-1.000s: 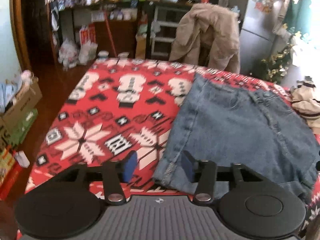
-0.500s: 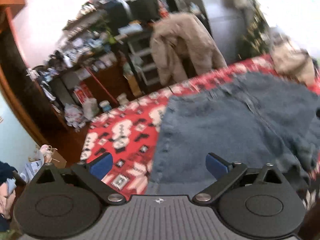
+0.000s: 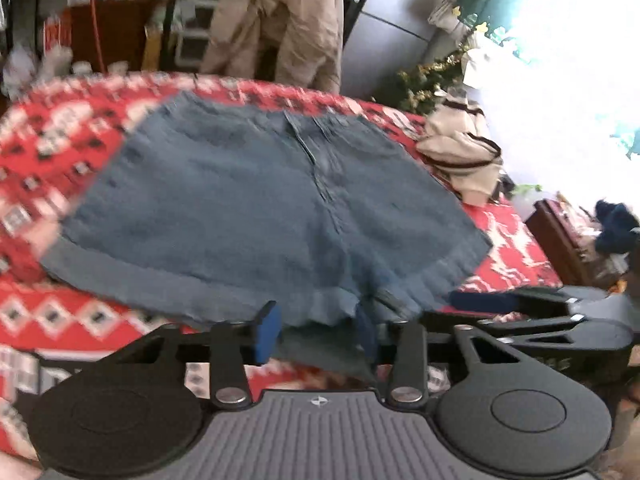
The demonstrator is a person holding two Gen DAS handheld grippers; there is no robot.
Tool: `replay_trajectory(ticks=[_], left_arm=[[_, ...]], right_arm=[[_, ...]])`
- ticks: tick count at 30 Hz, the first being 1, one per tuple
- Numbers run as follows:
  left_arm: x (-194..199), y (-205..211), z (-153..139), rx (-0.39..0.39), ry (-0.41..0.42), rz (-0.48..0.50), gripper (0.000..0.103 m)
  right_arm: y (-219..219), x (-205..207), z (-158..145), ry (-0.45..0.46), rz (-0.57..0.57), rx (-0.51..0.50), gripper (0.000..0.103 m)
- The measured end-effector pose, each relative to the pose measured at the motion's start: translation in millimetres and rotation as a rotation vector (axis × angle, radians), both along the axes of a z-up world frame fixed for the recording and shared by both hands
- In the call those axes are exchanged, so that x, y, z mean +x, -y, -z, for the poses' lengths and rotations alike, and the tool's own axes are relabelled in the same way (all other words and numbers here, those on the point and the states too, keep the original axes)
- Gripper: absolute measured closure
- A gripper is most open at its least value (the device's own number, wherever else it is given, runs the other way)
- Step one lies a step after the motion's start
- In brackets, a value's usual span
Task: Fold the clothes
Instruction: 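Close both grippers on the rolled leg hems of the shorts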
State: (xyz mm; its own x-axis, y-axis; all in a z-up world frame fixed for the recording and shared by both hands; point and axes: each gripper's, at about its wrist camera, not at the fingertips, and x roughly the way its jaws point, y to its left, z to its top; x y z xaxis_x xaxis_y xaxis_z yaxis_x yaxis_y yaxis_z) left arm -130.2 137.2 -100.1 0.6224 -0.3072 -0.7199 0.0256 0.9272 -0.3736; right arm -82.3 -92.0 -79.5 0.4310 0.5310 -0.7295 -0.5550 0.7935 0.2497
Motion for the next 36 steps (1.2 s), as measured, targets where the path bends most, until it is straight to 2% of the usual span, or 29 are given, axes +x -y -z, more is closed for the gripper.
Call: replay_trajectory(ticks=[1, 2, 4, 5, 9, 13, 17, 24, 25, 27, 29, 32, 36], left_arm=[[1.9, 2.4, 5.5, -0.041, -0.015, 0.004, 0.067], [4.3, 0.5, 11.6, -0.115, -0.037, 0.012, 0.067], [9.1, -3.2, 23.9, -0.262, -0.081, 0.026, 0.067], [9.7, -3.5, 28.7, -0.311, -0.090, 0.021, 0.067], [15.8, 0.6, 42.2, -0.314, -0.127, -0.042, 0.067], [20.0, -1.5, 47.3, -0.362, -0.138, -0.093, 0.067], [24.0, -11.1, 47.2, -0.417, -0.138, -0.136, 0.067], [27.4, -2.9, 49.2, -0.358, -0.147, -0.124, 0.088], [27.3, -2.0, 49.9, -0.351, -0.147, -0.126, 0.091], [23.8, -3.1, 47.8, -0.339, -0.140, -0.117, 0.097], [18.7, 0.0, 41.8, -0.313, -0.117, -0.099, 0.097], [11.4, 18.8, 27.7, -0.224, -0.065, -0.026, 0.097], [4.3, 52.4, 21.5, -0.075, -0.019, 0.090, 0.097]], right_arm=[[-1.1, 0.0, 3.5, -0.034, -0.008, 0.005, 0.052], [-2.1, 0.4, 6.9, -0.060, -0.013, 0.005, 0.061], [-3.1, -0.3, 14.9, -0.116, -0.015, 0.021, 0.067], [-2.0, 0.2, 17.8, -0.142, -0.013, 0.041, 0.071], [2.9, 6.0, 29.7, -0.221, 0.033, 0.123, 0.073], [8.4, 17.2, 43.1, -0.264, 0.083, 0.168, 0.074], [10.9, 27.3, 50.8, -0.311, 0.133, 0.230, 0.071], [9.4, 37.0, 61.0, -0.359, 0.234, 0.285, 0.073], [9.2, 38.4, 62.5, -0.366, 0.248, 0.293, 0.076], [6.5, 40.1, 64.6, -0.361, 0.254, 0.275, 0.092], [2.6, 38.7, 57.5, -0.329, 0.195, 0.211, 0.095], [3.4, 34.4, 40.7, -0.267, 0.102, 0.114, 0.096], [10.0, 26.8, 23.2, -0.211, -0.014, 0.054, 0.097]])
